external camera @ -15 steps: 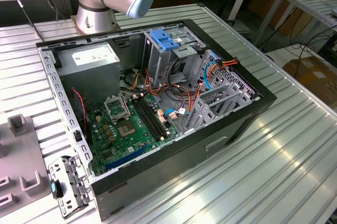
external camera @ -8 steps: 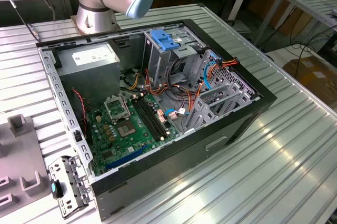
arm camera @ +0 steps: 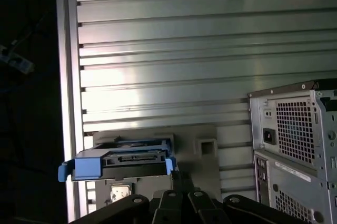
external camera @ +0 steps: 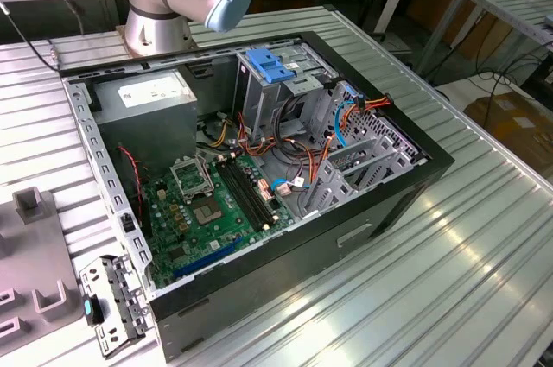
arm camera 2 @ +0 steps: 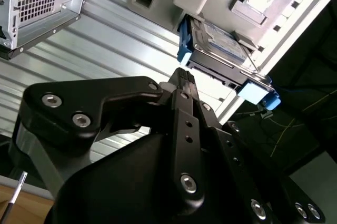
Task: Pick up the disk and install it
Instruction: 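Reach for the disk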
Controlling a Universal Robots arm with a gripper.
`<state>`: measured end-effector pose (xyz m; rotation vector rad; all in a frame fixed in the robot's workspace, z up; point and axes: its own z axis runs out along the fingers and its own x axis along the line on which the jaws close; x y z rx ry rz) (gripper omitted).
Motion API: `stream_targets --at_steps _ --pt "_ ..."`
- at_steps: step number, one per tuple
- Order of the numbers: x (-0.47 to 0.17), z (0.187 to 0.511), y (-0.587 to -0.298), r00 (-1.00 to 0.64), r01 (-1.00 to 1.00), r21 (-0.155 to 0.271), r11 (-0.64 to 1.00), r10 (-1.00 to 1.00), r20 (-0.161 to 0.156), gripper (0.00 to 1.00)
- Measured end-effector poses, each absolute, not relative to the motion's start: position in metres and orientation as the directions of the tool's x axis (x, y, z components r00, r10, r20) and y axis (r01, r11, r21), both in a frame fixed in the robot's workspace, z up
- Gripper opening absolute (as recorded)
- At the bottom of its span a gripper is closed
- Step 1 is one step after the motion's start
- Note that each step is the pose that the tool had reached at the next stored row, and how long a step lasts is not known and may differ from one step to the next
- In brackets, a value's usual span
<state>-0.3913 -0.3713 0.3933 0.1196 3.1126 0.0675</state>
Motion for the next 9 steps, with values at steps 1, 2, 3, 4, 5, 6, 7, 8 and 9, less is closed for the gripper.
stream_targets --at_steps 1,2,3,4,5,6,7,8,9 --pt "-0.394 0.393 -0.371 -0.997 0.076 0.044 0.996 0.077 -0.024 0.11" --pt "-0.398 0.393 -0.371 -0.997 0.076 0.044 0.996 0.077 -0.024 0.11" --pt "-0.401 0.393 -0.371 -0.997 0.076 0.044 0.996 0.077 -0.025 0.11" --pt "-0.406 0.393 -0.371 -0.997 0.076 0.044 0.996 0.077 -0.024 0.11" --pt "-0.409 0.393 -0.371 -0.997 0.076 0.044 0.996 0.077 -0.024 0.11" --pt "-0.415 0.393 -0.371 -0.997 0.076 0.044 0.996 0.077 -0.024 0.11" --pt "-0.419 0.393 -0.371 -0.997 0.076 0.044 0.996 0.077 -0.024 0.11" --pt "-0.424 0.393 -0.371 -0.997 0.076 0.044 0.996 0.077 -0.024 0.11" --pt "-0.427 0.393 -0.371 -0.997 0.076 0.044 0.996 0.077 -0.024 0.11"
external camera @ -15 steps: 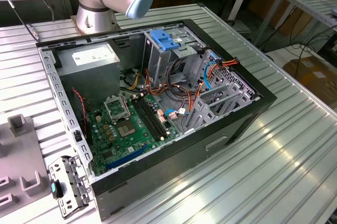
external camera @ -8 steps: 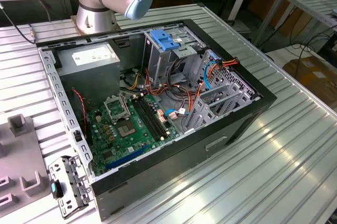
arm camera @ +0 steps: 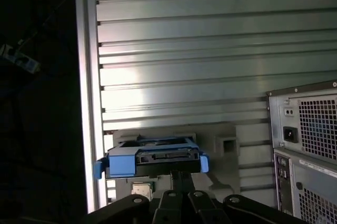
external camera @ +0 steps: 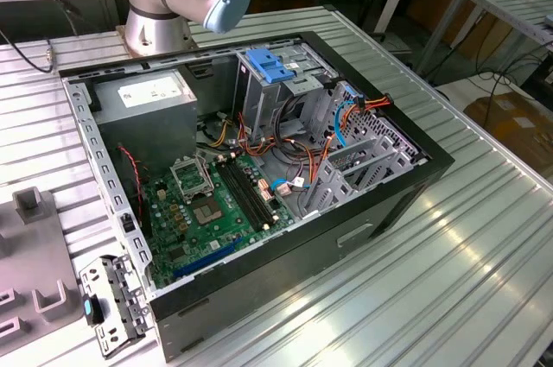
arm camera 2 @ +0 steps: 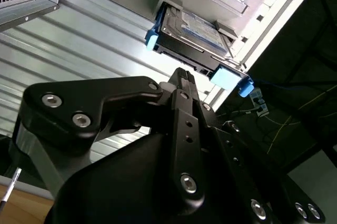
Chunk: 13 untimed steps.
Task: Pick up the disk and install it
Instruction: 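Reach for the disk, then pick up the disk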
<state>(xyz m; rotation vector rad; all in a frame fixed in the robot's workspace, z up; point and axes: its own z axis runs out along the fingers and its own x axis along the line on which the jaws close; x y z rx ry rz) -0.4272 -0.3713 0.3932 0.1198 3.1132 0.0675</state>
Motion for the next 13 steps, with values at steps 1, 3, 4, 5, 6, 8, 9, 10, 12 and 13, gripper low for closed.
stream_targets --at_steps 1,3,4,5,6,8,9,10,12,13 --pt "-0.432 0.393 -0.371 -0.997 0.076 0.044 0.996 0.077 -0.023 0.11" --pt "-0.446 0.393 -0.371 -0.997 0.076 0.044 0.996 0.077 -0.022 0.11" --pt "-0.452 0.393 -0.371 -0.997 0.076 0.044 0.996 0.077 -0.021 0.11" --pt "-0.459 0.393 -0.371 -0.997 0.076 0.044 0.996 0.077 -0.02 0.11" --pt "-0.465 0.393 -0.371 -0.997 0.076 0.044 0.996 0.077 -0.019 0.11" --pt "-0.468 0.393 -0.371 -0.997 0.076 0.044 0.996 0.077 -0.019 0.11" --pt "-0.468 0.393 -0.371 -0.997 0.076 0.044 0.996 0.077 -0.019 0.11" --pt "-0.469 0.393 -0.371 -0.997 0.076 0.044 0.996 0.077 -0.019 0.11" --pt "-0.469 0.393 -0.371 -0.997 0.076 0.044 0.996 0.077 -0.019 0.11" --pt "-0.469 0.393 -0.371 -0.997 0.076 0.044 0.996 0.077 -0.019 0.11"
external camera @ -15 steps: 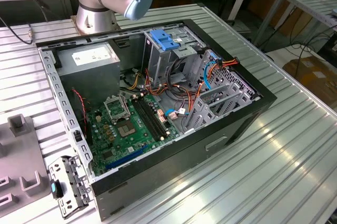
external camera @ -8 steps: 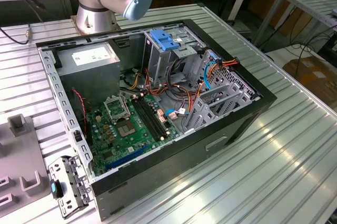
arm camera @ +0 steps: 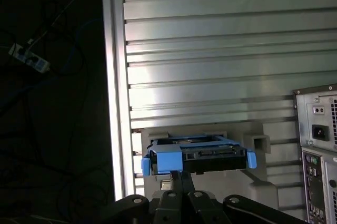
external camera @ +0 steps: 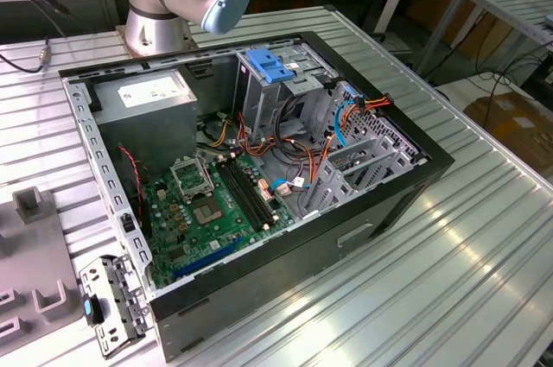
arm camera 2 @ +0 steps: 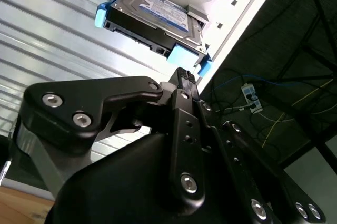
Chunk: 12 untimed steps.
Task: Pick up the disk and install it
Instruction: 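Pick up the disk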
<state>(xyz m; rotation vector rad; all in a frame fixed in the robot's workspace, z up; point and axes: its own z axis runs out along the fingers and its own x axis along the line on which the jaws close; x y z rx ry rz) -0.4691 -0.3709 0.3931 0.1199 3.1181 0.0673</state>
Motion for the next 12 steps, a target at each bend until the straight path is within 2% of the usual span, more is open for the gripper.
stream_targets --at_steps 12 --pt "-0.4692 0.3931 -0.3708 -0.998 0.057 0.044 0.997 0.058 -0.019 0.11"
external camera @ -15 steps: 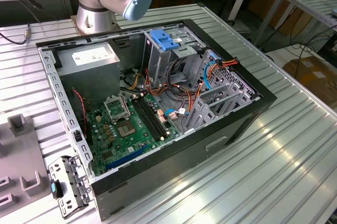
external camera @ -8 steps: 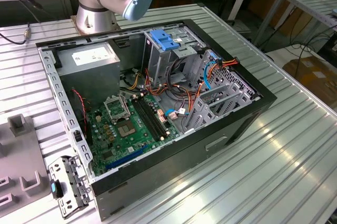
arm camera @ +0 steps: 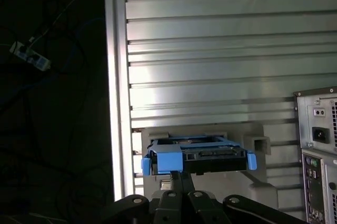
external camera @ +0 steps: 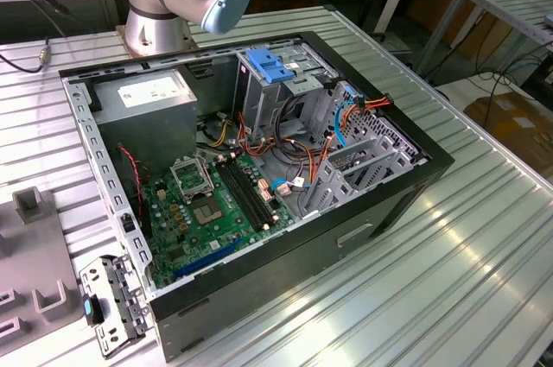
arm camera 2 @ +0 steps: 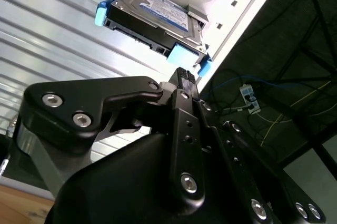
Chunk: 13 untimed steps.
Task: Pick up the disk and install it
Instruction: 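Pick up the disk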
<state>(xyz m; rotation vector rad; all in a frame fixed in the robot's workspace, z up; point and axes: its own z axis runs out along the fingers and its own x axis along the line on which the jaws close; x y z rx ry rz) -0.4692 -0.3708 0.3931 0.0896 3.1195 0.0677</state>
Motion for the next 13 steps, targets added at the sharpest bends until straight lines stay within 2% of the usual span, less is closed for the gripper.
stream_targets --at_steps 13 --pt "-0.4692 0.3931 -0.3709 -0.999 -0.044 0.044 0.998 -0.043 -0.019 0.11"
